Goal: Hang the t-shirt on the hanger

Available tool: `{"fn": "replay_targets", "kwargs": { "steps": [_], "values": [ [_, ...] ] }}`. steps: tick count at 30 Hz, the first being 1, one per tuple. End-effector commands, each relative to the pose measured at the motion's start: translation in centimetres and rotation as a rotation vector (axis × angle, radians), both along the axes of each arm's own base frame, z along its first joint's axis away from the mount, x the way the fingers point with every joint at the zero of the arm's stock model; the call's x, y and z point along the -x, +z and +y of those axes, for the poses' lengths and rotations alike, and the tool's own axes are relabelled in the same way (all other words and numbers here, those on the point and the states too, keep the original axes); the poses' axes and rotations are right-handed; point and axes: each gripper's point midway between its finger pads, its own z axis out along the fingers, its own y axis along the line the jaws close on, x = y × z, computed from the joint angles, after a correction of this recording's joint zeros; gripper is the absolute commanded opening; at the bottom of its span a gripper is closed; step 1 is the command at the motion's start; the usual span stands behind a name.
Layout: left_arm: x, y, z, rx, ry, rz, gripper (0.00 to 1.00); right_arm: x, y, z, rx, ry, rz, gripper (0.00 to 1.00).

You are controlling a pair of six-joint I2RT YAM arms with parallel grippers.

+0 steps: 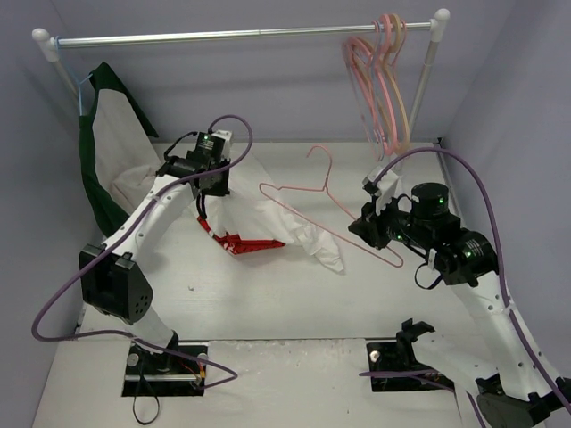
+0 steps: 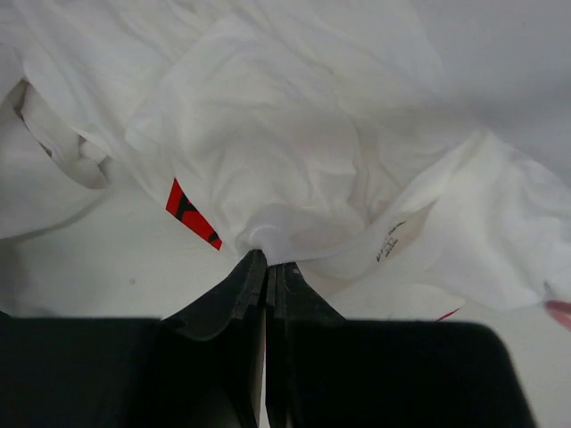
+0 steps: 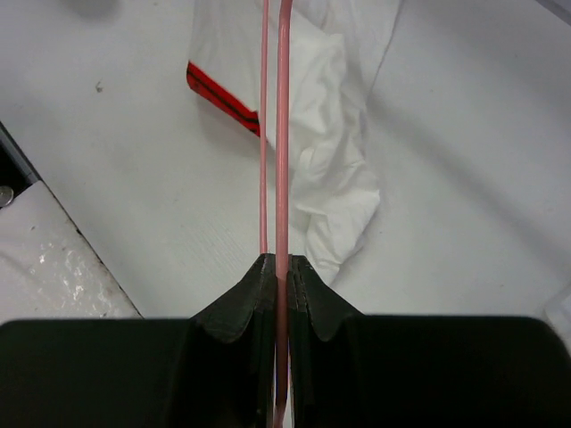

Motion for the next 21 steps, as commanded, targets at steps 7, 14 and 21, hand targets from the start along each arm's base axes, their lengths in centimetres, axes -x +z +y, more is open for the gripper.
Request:
{"fn": "replay_targets", "kwargs": {
  "steps": [7,14,21],
  "values": [
    [-0.3,3.7,-0.6,0.068,0.112,-0.085,0.00,-0.2,0.6,3.4,-0.082,0.151,-0.018,0.00],
    [0.8,4.4,-2.1,0.081,0.052,-0.099,0.00,-1.0,-0.1,5.6,-0.079,0.201,-0.034,0.00],
    [1.9,4.7,-2.1,0.056,0.017,-0.097,0.00,-2.4,-0.9,6.2,-0.065,0.185,-0.072,0.00]
  ]
}}
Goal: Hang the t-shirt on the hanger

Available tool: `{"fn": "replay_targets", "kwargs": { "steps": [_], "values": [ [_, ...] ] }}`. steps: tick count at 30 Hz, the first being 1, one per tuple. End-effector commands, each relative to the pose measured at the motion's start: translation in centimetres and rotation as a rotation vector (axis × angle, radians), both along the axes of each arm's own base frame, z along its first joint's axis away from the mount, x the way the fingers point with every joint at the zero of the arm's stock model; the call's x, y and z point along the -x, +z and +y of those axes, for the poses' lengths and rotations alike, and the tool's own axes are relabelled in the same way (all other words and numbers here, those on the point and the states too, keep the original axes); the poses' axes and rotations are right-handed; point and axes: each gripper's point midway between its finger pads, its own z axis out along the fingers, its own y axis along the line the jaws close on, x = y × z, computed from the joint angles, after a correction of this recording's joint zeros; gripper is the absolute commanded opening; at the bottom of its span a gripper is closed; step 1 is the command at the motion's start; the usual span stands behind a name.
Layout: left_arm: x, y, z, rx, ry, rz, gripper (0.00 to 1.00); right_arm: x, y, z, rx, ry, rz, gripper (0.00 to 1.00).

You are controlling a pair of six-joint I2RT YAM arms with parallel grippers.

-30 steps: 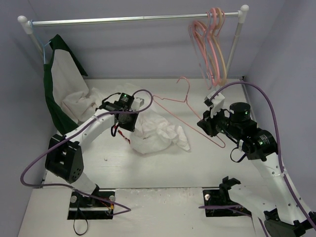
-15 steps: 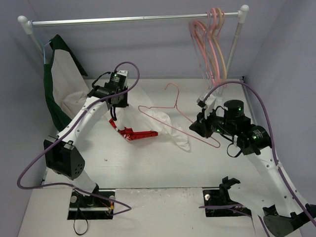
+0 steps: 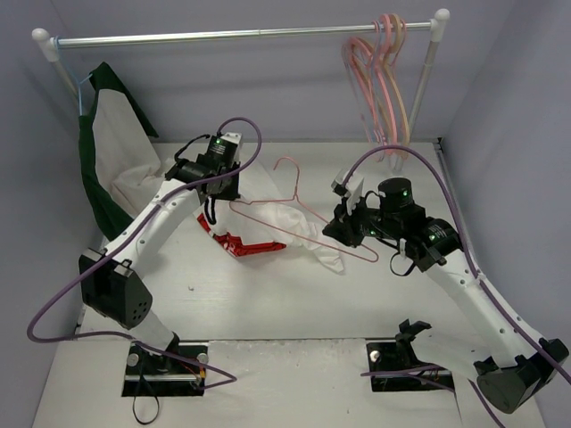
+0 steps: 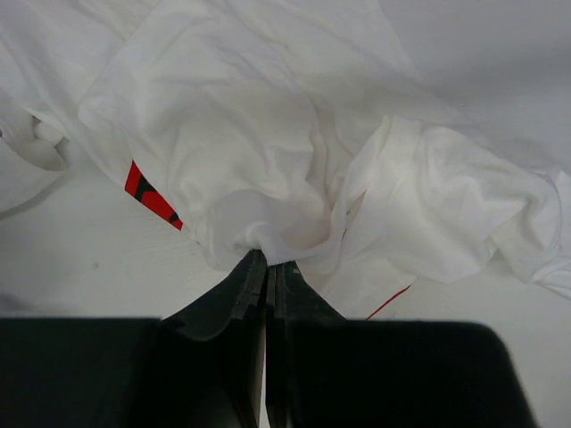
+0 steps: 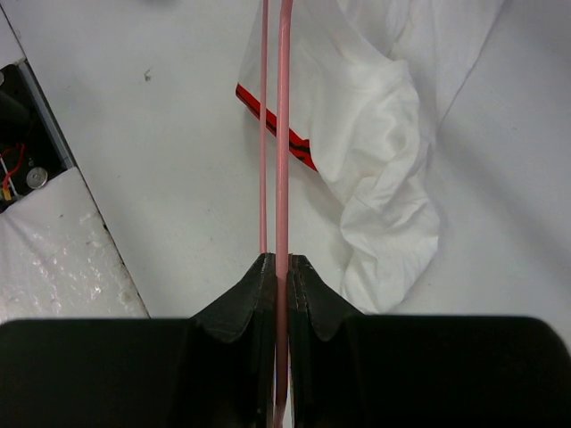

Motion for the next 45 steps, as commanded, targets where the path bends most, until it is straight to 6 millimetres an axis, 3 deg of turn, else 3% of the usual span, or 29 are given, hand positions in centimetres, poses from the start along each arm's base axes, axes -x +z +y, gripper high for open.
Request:
{"fn": "replay_targets", "kwargs": {
  "steps": [1,6,17,29,36,41,44,45],
  "values": [
    [0.7,3.4,0.8,0.005,0.001,-0.082,0.00,-1.9,2.2,0.8,-0.046,-0.007,-0.124,0.00],
    [0.9,2.5,2.2,-0.066,0.018,-0.076,0.00,-2.0,2.9,0.4,-0.030,-0.018,-0.154,0.00],
    [0.4,2.7,2.3,-0.101,0.004,-0.080,0.00,-2.0,3.5,0.9,-0.047,0.005,-0.153,0.00],
    [0.7,4.1,0.5,-0.046,-0.067,-0.108,0.00,-1.6,3.2,2.8,-0.104,0.088,-0.142,0.00],
    [1.6,8.0,-1.8,0.065,-0.096,-0.156,0.00,-3.3,4.5,3.7,-0.233,0.024,-0.249,0.00],
    [2.0,12.6,-2.9,0.146,-0.116,-0.239,0.00,-3.2,4.2,5.2,-0.329,0.063,-0.206,0.00],
    [2.3,15.3,-3.4,0.180,-0.145,-0.281,0.00,-2.8,5.0,5.9,-0.407,0.095,-0.210,0.00],
    [2.3,15.6,-3.3,0.173,-0.149,-0.278,0.00,-2.9,6.2,6.0,-0.443,0.100,-0.255,0.00]
  ]
}}
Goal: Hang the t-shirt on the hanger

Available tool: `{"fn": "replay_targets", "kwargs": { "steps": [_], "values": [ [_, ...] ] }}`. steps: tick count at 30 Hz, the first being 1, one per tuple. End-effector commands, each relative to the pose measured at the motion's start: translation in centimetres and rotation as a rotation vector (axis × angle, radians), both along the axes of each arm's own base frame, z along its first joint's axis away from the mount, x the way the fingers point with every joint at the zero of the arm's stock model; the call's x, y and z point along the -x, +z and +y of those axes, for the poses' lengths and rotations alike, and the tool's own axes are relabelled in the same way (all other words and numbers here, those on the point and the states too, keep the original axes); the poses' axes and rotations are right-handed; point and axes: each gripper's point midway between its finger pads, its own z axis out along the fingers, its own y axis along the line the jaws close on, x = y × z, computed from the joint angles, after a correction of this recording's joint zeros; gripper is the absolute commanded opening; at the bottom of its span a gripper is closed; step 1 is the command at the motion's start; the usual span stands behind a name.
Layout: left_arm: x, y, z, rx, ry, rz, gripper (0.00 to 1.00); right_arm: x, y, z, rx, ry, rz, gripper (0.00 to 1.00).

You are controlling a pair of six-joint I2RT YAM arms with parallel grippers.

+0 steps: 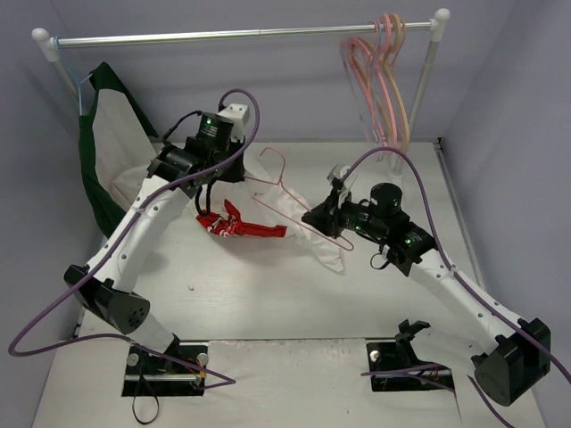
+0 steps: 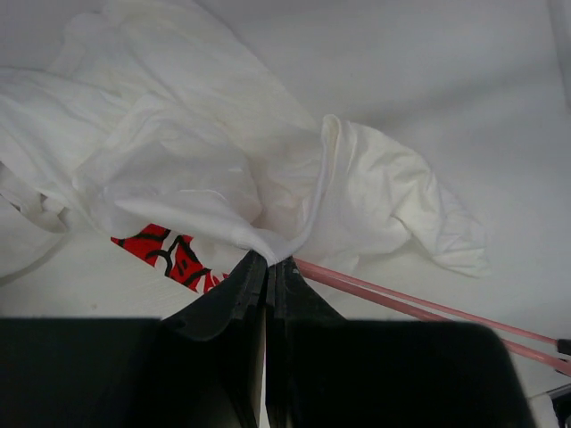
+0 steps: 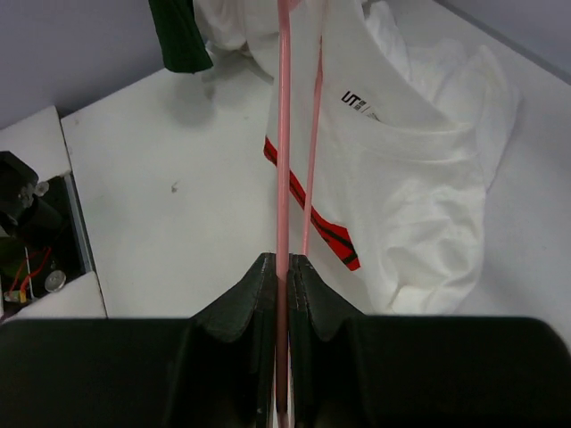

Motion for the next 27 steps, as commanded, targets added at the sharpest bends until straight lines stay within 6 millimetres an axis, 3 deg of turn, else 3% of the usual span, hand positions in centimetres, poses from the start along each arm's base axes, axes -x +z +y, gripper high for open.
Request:
{"fn": "replay_targets", "kwargs": {
  "steps": [1,2,4,8,14,17,18,21,25,27],
  "values": [
    [1.1,6.7,-0.5,0.110,-0.045,-0.126,0.00,0.0,6.8,1.7,-0.215,0.063,-0.193,0.00],
    [1.3,8.3,-0.6,0.125,-0.058,-0.155,0.00,0.0,7.5,1.7,-0.241,0.057,-0.200,0.00],
    [1.6,9.0,-0.8,0.134,-0.078,-0.154,0.00,-0.1,9.4,1.7,-0.297,0.058,-0.264,0.00],
    [2.6,12.5,-1.3,0.174,-0.107,-0.225,0.00,-0.6,12.7,1.7,-0.394,0.041,-0.312,0.00],
    [4.2,15.4,-2.6,0.228,-0.174,-0.264,0.00,0.4,17.4,2.9,-0.495,0.135,-0.409,0.00],
    [4.9,15.3,-3.5,0.246,-0.211,-0.258,0.00,-0.2,15.7,3.3,-0.466,0.114,-0.416,0.00],
    [5.1,14.2,-3.6,0.241,-0.214,-0.233,0.00,-0.8,13.8,3.2,-0.452,0.079,-0.389,0.00],
    [5.7,13.2,-4.0,0.255,-0.232,-0.211,0.00,-0.9,12.1,2.9,-0.480,0.058,-0.386,0.00],
    [5.8,9.8,-4.3,0.236,-0.233,-0.136,0.00,-1.2,12.3,2.9,-0.509,0.043,-0.385,0.00],
    [5.8,9.6,-4.2,0.239,-0.232,-0.143,0.00,-1.5,12.4,3.0,-0.514,0.043,-0.392,0.00]
  ]
}}
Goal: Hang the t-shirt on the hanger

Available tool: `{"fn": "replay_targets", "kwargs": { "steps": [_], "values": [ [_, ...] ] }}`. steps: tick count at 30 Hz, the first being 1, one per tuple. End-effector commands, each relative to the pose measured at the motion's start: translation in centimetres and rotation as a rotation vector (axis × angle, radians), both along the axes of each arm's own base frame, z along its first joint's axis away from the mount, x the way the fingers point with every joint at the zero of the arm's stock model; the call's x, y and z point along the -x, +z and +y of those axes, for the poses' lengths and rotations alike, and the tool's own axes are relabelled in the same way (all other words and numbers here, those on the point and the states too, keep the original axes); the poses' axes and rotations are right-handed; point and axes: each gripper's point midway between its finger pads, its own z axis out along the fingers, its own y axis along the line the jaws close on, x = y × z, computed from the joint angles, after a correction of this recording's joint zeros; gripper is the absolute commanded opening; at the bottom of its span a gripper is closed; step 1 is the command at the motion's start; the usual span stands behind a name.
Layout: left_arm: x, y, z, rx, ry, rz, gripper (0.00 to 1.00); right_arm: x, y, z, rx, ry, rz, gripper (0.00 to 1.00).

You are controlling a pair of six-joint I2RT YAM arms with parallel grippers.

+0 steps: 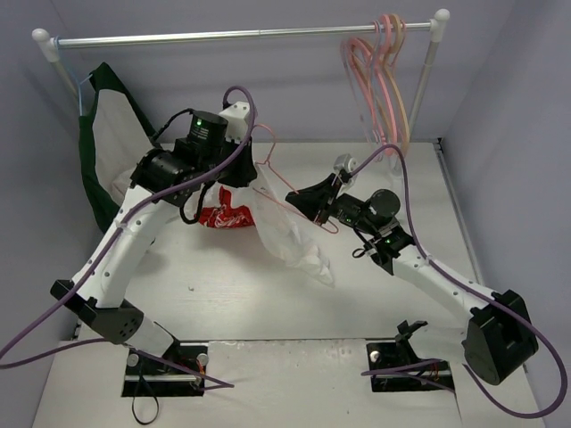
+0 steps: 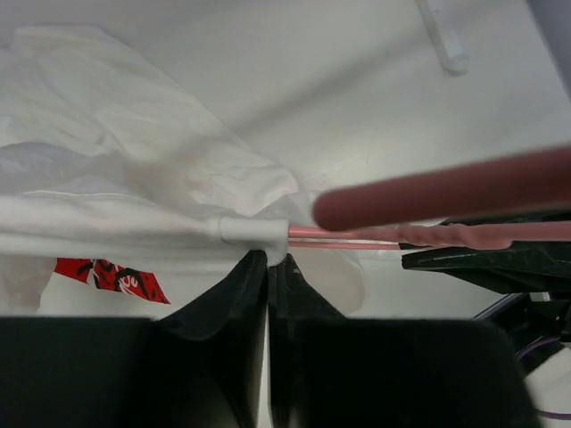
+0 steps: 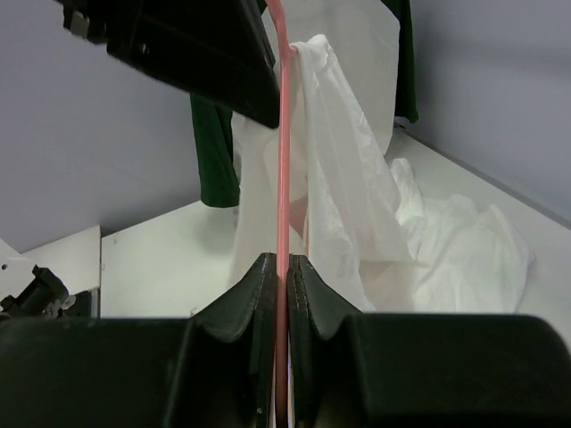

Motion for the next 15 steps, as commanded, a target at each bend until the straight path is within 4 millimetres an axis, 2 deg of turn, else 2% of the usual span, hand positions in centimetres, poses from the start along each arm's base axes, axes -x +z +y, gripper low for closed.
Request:
{"fn": "replay_targets", "kwargs": {
  "steps": [1,2,3,4,5,8,11,15],
  "values": [
    [0.7,3.2,-0.7,0.104,-0.027,-0.088,0.04,0.6,7.1,-0.4,-0.161,-0.018,-0.218,0.00],
    [0.7,3.1,-0.6,0.103,-0.024,-0.093,0.22,0.5,7.1,-0.3,-0.163,-0.013,-0.219,0.00],
    [0.8,3.0,-0.5,0.100,-0.023,-0.096,0.30,0.5,7.2,-0.3,-0.167,-0.012,-0.221,0.00],
    [0.7,3.4,-0.1,0.092,-0.013,-0.114,0.42,0.3,7.0,-0.2,-0.174,-0.010,-0.215,0.00],
    [0.8,3.7,0.1,0.087,-0.008,-0.128,0.46,0.3,6.7,-0.1,-0.176,-0.006,-0.210,0.00],
    [1.0,5.3,1.9,0.061,0.037,-0.198,0.52,0.2,5.9,0.1,-0.177,0.008,-0.191,0.00],
    [1.5,7.0,3.9,0.031,0.075,-0.277,0.53,0.1,5.1,0.3,-0.168,0.015,-0.180,0.00],
    [1.5,7.6,6.8,-0.073,0.118,-0.355,0.54,0.4,4.9,0.6,-0.161,0.039,-0.178,0.00]
  ]
}}
